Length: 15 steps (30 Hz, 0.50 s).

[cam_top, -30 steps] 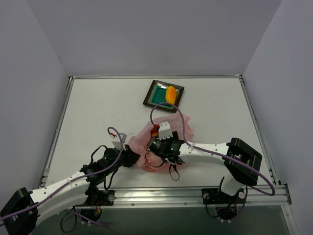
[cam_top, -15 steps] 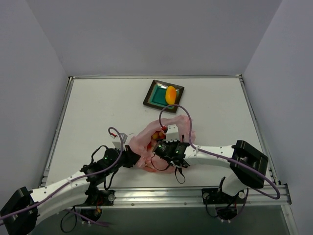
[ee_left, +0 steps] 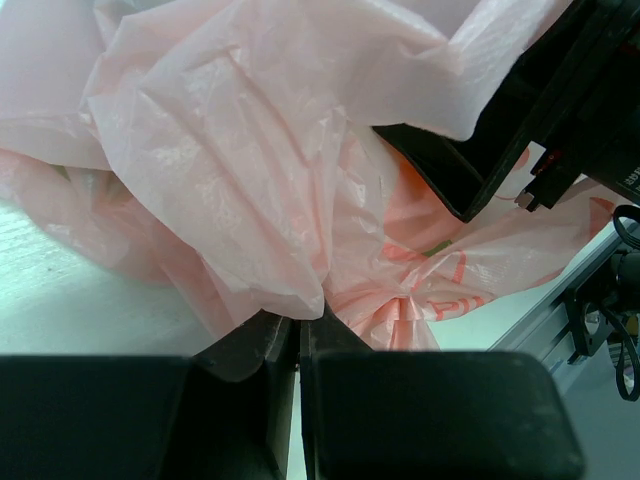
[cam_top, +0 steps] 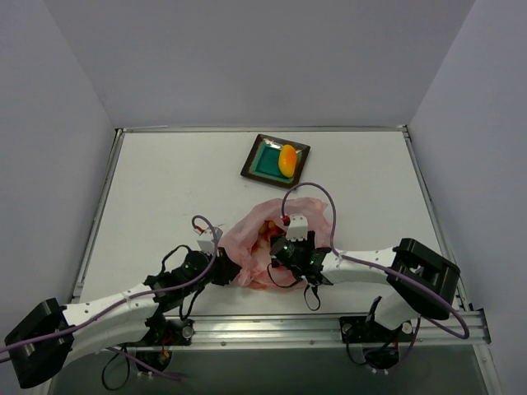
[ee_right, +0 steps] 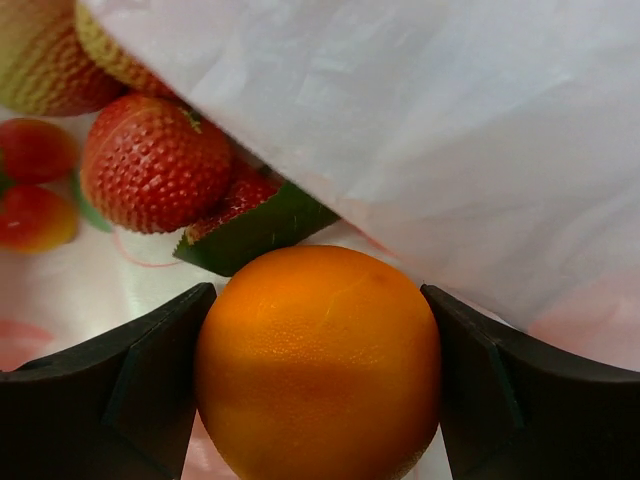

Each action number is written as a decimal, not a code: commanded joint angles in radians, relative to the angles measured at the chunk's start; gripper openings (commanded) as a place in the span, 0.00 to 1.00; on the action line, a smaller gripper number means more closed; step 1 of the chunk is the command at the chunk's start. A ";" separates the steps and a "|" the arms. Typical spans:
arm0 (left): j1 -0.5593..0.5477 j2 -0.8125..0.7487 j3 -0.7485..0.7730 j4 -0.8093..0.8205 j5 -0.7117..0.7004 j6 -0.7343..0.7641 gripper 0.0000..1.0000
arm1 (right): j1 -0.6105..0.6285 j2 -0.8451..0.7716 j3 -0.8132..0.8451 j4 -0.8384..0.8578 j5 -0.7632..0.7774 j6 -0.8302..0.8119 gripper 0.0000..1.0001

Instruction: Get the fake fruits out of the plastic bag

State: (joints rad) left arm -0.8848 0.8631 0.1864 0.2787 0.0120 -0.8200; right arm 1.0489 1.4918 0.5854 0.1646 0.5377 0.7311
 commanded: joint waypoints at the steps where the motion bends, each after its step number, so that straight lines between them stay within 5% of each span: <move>1: -0.029 0.016 0.021 0.060 -0.041 -0.021 0.02 | -0.006 -0.047 -0.045 0.151 -0.073 -0.058 0.40; 6: -0.063 0.028 -0.002 0.077 -0.064 -0.033 0.02 | -0.004 -0.136 -0.088 0.223 -0.139 -0.073 0.27; 15: -0.085 0.016 0.010 0.053 -0.104 -0.031 0.02 | 0.040 -0.309 -0.089 0.187 -0.208 -0.114 0.29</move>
State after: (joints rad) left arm -0.9619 0.8982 0.1642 0.3256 -0.0563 -0.8478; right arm 1.0569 1.2297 0.4671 0.3576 0.3557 0.6487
